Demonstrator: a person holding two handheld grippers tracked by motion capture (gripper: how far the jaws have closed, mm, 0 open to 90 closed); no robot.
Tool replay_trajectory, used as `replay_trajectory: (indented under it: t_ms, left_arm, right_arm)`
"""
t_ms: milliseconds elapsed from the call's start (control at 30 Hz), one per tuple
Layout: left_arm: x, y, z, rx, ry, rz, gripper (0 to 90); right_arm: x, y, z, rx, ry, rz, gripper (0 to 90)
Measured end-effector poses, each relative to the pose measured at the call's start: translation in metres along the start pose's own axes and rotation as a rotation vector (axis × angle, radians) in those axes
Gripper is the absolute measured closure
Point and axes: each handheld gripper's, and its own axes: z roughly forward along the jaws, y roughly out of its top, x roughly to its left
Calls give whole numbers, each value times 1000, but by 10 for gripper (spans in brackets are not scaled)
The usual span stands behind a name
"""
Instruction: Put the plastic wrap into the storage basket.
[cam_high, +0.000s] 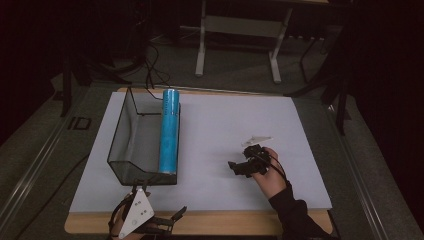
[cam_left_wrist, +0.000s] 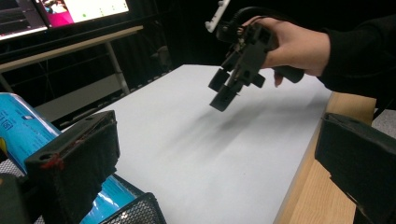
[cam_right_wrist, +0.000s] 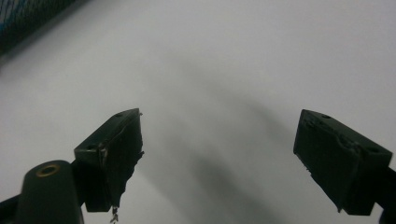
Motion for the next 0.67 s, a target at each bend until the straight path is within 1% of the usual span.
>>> replay_trajectory:
  t_ms: [100,200,267,400,667]
  left_arm:
    - [0,0,0,1,-1,-3,5]
    - [0,0,0,1,0,4,5]
    - [0,0,-1,0,-4,5,5]
    - [1,0,-1,1,-6,5,5]
    - [1,0,-1,2,-10,5,5]
  right_arm:
    - [-1,-8,-3,-3,-3,-6,149]
    - [-4,-14,-5,-20,-12,-11,146]
    - [-6,-14,-6,-37,-24,-15,146]
    - [-8,-14,-6,-59,-33,-16,144]
    - [-7,-17,1,-48,-39,-30,143]
